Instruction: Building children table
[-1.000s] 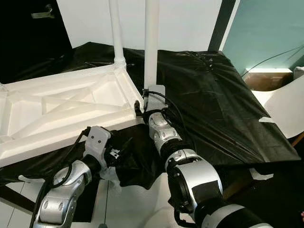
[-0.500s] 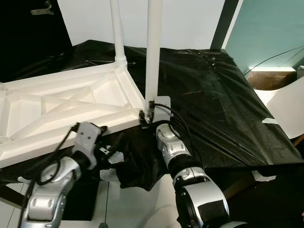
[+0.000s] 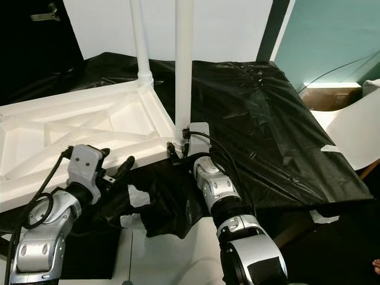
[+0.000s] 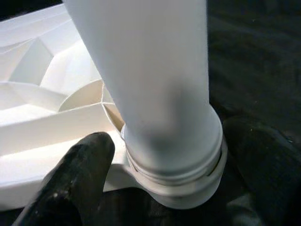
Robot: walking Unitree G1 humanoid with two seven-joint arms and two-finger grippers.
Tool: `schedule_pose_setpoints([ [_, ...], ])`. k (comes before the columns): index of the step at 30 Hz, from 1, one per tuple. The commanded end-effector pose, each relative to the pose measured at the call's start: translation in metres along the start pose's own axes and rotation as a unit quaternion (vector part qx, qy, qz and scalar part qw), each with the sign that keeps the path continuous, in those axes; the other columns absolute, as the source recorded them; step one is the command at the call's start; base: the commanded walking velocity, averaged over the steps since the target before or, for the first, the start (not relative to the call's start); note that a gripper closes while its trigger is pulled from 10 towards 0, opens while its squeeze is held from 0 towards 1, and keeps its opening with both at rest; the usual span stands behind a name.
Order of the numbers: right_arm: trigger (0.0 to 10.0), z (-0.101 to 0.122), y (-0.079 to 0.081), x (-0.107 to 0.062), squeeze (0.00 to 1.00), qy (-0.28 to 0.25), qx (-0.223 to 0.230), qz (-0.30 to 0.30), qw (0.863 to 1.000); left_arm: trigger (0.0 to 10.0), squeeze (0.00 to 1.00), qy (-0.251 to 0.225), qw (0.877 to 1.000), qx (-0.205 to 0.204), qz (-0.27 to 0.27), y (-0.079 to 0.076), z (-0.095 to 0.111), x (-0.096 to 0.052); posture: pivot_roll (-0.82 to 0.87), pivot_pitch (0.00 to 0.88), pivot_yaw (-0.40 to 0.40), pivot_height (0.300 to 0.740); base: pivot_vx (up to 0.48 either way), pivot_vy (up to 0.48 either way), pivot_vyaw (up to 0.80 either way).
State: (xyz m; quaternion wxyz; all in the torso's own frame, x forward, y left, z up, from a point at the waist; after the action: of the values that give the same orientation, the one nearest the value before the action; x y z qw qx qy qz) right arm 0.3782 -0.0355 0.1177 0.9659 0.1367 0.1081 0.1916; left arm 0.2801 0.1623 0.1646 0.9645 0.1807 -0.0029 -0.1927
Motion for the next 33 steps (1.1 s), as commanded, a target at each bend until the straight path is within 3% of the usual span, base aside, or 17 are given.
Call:
schedule_pose_setpoints([
  [1,10.0,-0.02,0.037,0.001,0.0,0.041,0.027,0.064,0.997,10.0,0.0,-0.001,0.997,0.007,0.075,0.015,0.003,-0.003,0.2,0.0,-0.088,0.74,0.0,0.0,0.0],
  [14,10.0,-0.024,0.039,-0.005,0.0,0.06,0.022,0.072,0.995,10.0,0.0,0.003,0.995,0.014,0.094,0.025,0.002,-0.01,0.21,0.001,-0.106,0.74,0.0,0.0,0.0],
  [33,10.0,-0.023,0.008,-0.035,0.0,0.069,0.022,0.01,0.997,10.0,0.0,0.006,0.998,0.011,0.067,0.017,0.001,-0.01,0.17,0.048,-0.097,0.74,0.0,0.0,0.0],
])
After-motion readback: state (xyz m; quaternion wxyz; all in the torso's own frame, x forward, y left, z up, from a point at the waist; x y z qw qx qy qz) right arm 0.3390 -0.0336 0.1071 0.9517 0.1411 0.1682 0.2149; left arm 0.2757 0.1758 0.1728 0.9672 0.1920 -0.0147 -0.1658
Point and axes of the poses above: a point about 5 cm out from each wrist's last joint towards the gripper, its own x axis pointing out of the wrist towards the gripper, its own z axis along the axis of the wrist's last joint, y = z × x, the point moved 3 cm from there along x, pointing out of the wrist towards the gripper, and after that the axes turned 7 degrees about x, right-handed, at the moved point
